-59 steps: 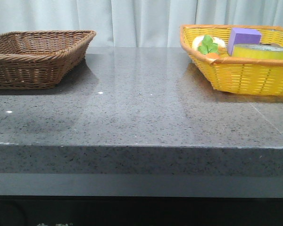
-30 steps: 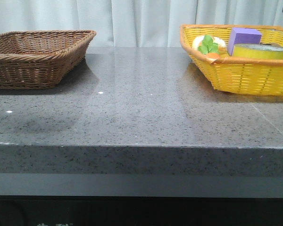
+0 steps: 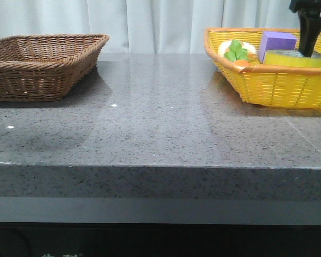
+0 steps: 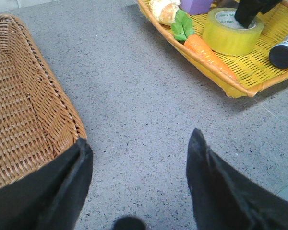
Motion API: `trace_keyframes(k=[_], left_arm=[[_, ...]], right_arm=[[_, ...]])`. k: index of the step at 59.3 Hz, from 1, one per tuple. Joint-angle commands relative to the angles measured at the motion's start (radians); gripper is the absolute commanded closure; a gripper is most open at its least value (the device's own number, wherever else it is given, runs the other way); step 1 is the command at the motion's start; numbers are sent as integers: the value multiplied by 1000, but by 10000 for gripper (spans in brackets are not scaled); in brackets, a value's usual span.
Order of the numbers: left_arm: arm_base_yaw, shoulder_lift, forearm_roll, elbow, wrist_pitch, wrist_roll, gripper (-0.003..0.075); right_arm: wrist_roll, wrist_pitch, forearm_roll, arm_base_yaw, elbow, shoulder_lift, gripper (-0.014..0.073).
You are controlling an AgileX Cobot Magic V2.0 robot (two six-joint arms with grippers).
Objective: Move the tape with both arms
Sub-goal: 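Grasp the clear yellow tape roll with the right gripper and lift, then carry the tape roll with the right gripper toward the table center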
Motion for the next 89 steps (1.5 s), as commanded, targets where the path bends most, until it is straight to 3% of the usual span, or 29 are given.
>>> trace_keyframes(k=[1, 6, 11, 19, 24, 64, 75, 89], left_arm=[[-8, -9, -12, -36, -76, 1, 302], [-8, -9, -12, -36, -75, 1, 302], [-8, -9, -12, -36, -72, 1, 302], [-8, -9, -12, -36, -68, 1, 302], [-8, -9, -12, -36, -68, 1, 302], [-8, -9, -12, -36, -68, 1, 302], [-8, -9, -12, -36, -68, 1, 302], [-8, -9, -12, -36, -68, 1, 302]], right_arm=[[-16, -46, 17, -11, -35, -29, 34], [-16, -45, 20, -11, -34, -10, 59], [-16, -38, 20, -11, -34, 3, 162], [-16, -39, 20, -11, -34, 1, 407], [-17, -38, 20, -11, -35, -4, 463], [-19, -40, 36, 24, -35, -218, 469], [-41, -65, 37, 151, -35, -267, 469], [-79, -71, 32, 387, -32, -244, 469]])
